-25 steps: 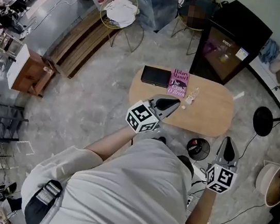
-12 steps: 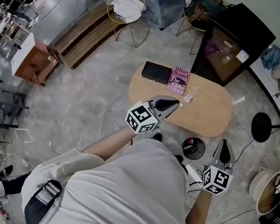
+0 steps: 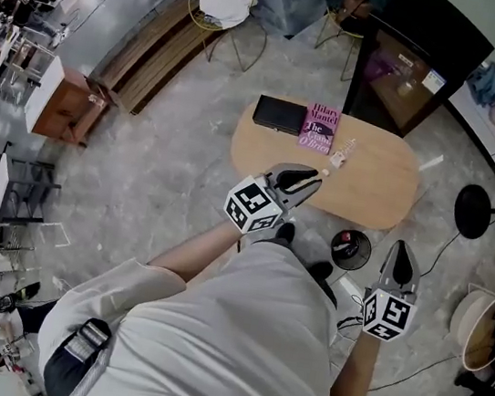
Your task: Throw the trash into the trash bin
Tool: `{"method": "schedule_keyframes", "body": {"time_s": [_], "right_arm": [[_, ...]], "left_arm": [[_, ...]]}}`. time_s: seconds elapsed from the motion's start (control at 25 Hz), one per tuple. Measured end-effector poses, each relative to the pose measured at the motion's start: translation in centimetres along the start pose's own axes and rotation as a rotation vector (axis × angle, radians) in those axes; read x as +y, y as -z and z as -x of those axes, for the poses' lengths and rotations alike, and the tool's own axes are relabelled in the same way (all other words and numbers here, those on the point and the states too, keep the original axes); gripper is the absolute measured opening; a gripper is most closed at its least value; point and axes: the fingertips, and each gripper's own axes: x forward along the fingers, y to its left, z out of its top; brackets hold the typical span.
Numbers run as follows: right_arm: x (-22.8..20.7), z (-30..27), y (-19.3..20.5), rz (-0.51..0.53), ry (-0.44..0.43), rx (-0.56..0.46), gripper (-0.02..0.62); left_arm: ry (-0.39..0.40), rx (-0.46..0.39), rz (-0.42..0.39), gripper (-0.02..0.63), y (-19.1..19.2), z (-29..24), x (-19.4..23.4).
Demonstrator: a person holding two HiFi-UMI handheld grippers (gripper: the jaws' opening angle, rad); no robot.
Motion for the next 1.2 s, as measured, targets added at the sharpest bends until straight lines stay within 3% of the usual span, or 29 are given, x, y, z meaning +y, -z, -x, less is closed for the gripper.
{"method": "schedule_keyframes", "body": {"time_s": [0.28, 0.8, 1.2], "right_arm": [[-0.4, -0.1, 1.0, -0.023, 0.018, 0.021, 0.011], [-0.4, -2.5, 4.0, -0.064, 0.038, 0.083, 0.011], [-0.6, -5.3, 9.2, -0.137, 0.048, 0.154, 0.011]], "left_arm": [[0.024, 0.059, 0.044, 0.214, 2.0, -1.0, -0.2], [0.035, 0.195, 0.070, 0.237, 7.1, -4.1, 2.3], [0.019, 0.282, 0.101, 0.237, 12.5, -8.0, 4.9]]}}
